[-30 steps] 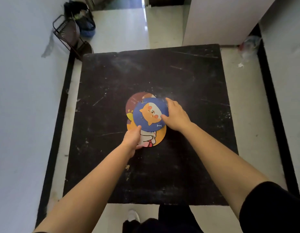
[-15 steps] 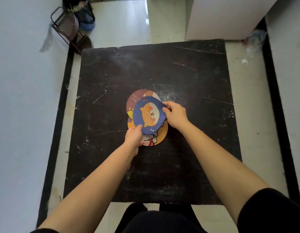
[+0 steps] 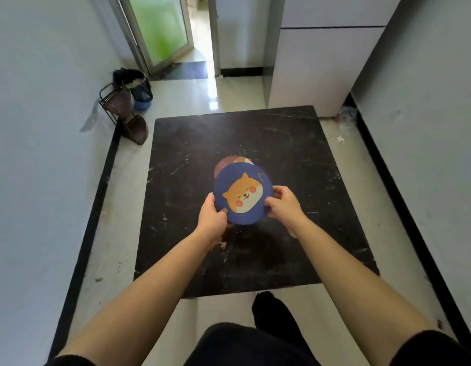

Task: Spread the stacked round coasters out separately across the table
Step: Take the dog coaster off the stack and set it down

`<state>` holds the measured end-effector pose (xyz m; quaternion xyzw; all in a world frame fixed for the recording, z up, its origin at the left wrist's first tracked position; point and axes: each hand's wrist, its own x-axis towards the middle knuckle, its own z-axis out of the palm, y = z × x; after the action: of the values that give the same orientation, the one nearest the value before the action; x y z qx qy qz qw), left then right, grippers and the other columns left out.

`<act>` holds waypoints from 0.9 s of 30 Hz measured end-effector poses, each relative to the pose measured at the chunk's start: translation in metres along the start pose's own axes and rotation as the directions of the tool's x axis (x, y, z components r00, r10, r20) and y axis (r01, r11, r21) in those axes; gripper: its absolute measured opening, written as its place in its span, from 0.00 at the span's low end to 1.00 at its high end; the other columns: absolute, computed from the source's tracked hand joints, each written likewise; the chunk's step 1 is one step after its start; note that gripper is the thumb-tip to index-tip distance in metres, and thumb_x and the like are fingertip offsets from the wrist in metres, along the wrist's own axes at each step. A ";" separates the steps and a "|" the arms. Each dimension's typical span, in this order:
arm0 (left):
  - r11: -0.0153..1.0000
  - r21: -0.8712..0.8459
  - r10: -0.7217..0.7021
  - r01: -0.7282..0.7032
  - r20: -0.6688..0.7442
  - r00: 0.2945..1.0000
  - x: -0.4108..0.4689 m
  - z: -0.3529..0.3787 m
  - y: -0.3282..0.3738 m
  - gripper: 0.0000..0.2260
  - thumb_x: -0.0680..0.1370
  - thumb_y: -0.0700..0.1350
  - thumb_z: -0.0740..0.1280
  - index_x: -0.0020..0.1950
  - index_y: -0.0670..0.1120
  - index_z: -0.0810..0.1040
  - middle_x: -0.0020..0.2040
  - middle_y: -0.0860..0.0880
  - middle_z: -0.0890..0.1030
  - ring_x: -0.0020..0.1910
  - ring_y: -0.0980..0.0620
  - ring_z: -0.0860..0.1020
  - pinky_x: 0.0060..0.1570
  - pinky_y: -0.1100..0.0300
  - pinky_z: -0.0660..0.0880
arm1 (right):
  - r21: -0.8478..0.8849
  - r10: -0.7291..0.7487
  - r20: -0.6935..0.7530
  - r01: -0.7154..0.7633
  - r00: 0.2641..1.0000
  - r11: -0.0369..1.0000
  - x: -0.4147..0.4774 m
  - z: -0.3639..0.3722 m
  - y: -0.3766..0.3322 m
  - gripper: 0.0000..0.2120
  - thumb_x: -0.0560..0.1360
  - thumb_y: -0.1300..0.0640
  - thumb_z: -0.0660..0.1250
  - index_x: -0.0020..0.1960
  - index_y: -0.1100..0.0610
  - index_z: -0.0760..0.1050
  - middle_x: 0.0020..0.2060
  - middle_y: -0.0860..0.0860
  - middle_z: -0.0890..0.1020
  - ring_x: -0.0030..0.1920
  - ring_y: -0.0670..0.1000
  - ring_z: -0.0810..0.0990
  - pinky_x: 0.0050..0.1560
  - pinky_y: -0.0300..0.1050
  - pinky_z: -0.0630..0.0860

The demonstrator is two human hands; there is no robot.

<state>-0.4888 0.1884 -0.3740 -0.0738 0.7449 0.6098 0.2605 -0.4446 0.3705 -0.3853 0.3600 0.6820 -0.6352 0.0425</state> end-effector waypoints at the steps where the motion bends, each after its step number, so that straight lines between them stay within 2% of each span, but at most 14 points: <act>1: 0.996 0.083 0.032 -0.035 0.037 0.999 -0.007 -0.008 -0.005 0.16 0.79 0.32 0.60 0.59 0.52 0.71 0.58 0.48 0.80 0.56 0.48 0.79 0.54 0.44 0.79 | 0.040 0.001 -0.007 -0.001 1.000 0.999 -0.012 0.000 0.004 0.16 0.74 0.61 0.66 0.60 0.52 0.72 0.52 0.52 0.81 0.50 0.51 0.82 0.40 0.49 0.82; 3: 0.978 0.193 0.055 -0.074 0.102 0.993 -0.021 -0.019 -0.018 0.17 0.78 0.33 0.60 0.61 0.51 0.71 0.58 0.47 0.80 0.57 0.45 0.79 0.56 0.41 0.78 | 0.054 0.004 -0.019 -0.003 1.000 0.999 -0.035 -0.003 0.017 0.15 0.76 0.59 0.67 0.61 0.50 0.72 0.51 0.50 0.82 0.49 0.50 0.82 0.38 0.46 0.80; 5: 0.963 0.262 0.040 -0.065 0.101 0.994 -0.031 -0.026 -0.033 0.14 0.78 0.34 0.62 0.59 0.51 0.72 0.56 0.47 0.81 0.55 0.45 0.80 0.55 0.40 0.78 | -0.005 0.018 -0.026 -0.018 0.999 1.000 -0.054 -0.006 0.035 0.10 0.78 0.56 0.67 0.59 0.50 0.74 0.51 0.50 0.83 0.49 0.49 0.83 0.37 0.44 0.80; 7: 0.962 0.272 -0.004 -0.004 0.028 1.000 -0.038 -0.028 -0.050 0.11 0.77 0.37 0.65 0.56 0.49 0.72 0.54 0.46 0.81 0.51 0.45 0.81 0.51 0.41 0.80 | -0.051 0.060 -0.021 -0.061 0.998 0.997 -0.066 -0.009 0.054 0.08 0.78 0.56 0.67 0.56 0.50 0.75 0.51 0.50 0.82 0.49 0.50 0.82 0.36 0.42 0.79; 9: 0.966 0.235 -0.090 0.104 -0.067 0.994 -0.043 -0.025 -0.066 0.12 0.76 0.39 0.69 0.58 0.46 0.73 0.52 0.45 0.81 0.49 0.46 0.81 0.47 0.42 0.81 | -0.076 0.105 -0.030 -0.107 0.994 0.991 -0.073 -0.009 0.073 0.05 0.78 0.57 0.68 0.52 0.49 0.74 0.51 0.51 0.82 0.50 0.51 0.82 0.37 0.44 0.80; 11: 0.959 0.214 -0.164 0.183 -0.106 0.981 -0.046 -0.019 -0.080 0.14 0.76 0.39 0.70 0.61 0.45 0.74 0.53 0.45 0.81 0.49 0.47 0.81 0.48 0.44 0.81 | -0.108 0.139 -0.054 -0.144 0.989 0.984 -0.075 -0.009 0.092 0.04 0.77 0.58 0.68 0.50 0.50 0.74 0.50 0.52 0.82 0.49 0.51 0.82 0.37 0.44 0.80; 15: 0.946 0.209 -0.221 0.246 -0.137 0.966 -0.042 -0.006 -0.105 0.17 0.76 0.39 0.69 0.65 0.45 0.75 0.57 0.46 0.82 0.50 0.49 0.81 0.49 0.48 0.81 | -0.168 0.196 -0.091 -0.209 0.976 0.964 -0.064 -0.010 0.130 0.05 0.76 0.57 0.68 0.52 0.51 0.76 0.50 0.53 0.83 0.49 0.52 0.82 0.49 0.54 0.83; 17: 0.931 0.228 -0.250 0.284 -0.166 0.954 -0.035 -0.001 -0.112 0.21 0.77 0.39 0.69 0.69 0.44 0.72 0.61 0.45 0.80 0.51 0.49 0.79 0.48 0.53 0.78 | -0.223 0.223 -0.074 -0.234 0.972 0.946 -0.055 -0.013 0.143 0.10 0.76 0.56 0.68 0.57 0.52 0.77 0.52 0.53 0.84 0.52 0.54 0.83 0.56 0.57 0.80; 18: 0.918 0.241 -0.281 0.316 -0.168 0.945 -0.032 0.002 -0.115 0.24 0.77 0.40 0.68 0.72 0.43 0.69 0.64 0.44 0.78 0.55 0.48 0.78 0.50 0.54 0.76 | -0.253 0.243 -0.051 -0.248 0.969 0.935 -0.051 -0.014 0.149 0.15 0.76 0.55 0.68 0.62 0.53 0.76 0.54 0.54 0.84 0.55 0.55 0.82 0.58 0.58 0.79; 20: 0.883 0.259 -0.362 0.392 -0.159 0.919 -0.028 0.007 -0.121 0.27 0.78 0.42 0.67 0.76 0.42 0.63 0.72 0.43 0.71 0.66 0.44 0.73 0.60 0.51 0.74 | -0.319 0.281 0.010 -0.263 0.960 0.911 -0.046 -0.015 0.160 0.23 0.76 0.55 0.68 0.69 0.58 0.73 0.59 0.55 0.82 0.58 0.57 0.81 0.61 0.59 0.77; 22: 0.855 0.242 -0.427 0.459 -0.172 0.887 -0.027 0.011 -0.127 0.28 0.79 0.44 0.66 0.77 0.42 0.62 0.75 0.43 0.68 0.70 0.42 0.70 0.65 0.46 0.72 | -0.351 0.287 0.030 -0.258 0.958 0.900 -0.043 -0.015 0.169 0.25 0.76 0.55 0.67 0.72 0.59 0.71 0.60 0.57 0.81 0.60 0.59 0.80 0.61 0.59 0.77; 24: 0.837 0.202 -0.477 0.508 -0.183 0.860 -0.026 0.012 -0.133 0.26 0.79 0.45 0.66 0.75 0.43 0.64 0.73 0.43 0.71 0.68 0.41 0.72 0.64 0.44 0.73 | -0.356 0.270 0.017 -0.247 0.963 0.901 -0.041 -0.016 0.173 0.25 0.76 0.56 0.67 0.72 0.59 0.70 0.59 0.57 0.81 0.59 0.58 0.79 0.60 0.58 0.77; 27: 0.829 0.141 -0.523 0.541 -0.148 0.839 -0.026 0.010 -0.141 0.18 0.78 0.43 0.65 0.68 0.41 0.74 0.64 0.42 0.78 0.59 0.43 0.78 0.57 0.46 0.77 | -0.413 0.214 0.016 -0.188 0.977 0.891 -0.036 -0.013 0.171 0.28 0.77 0.55 0.66 0.76 0.56 0.65 0.65 0.55 0.76 0.63 0.56 0.76 0.62 0.52 0.74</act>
<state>-0.4033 0.1580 -0.4857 -0.2862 0.7583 0.4398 0.3868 -0.3196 0.3548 -0.5076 0.3922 0.7572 -0.4813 0.2030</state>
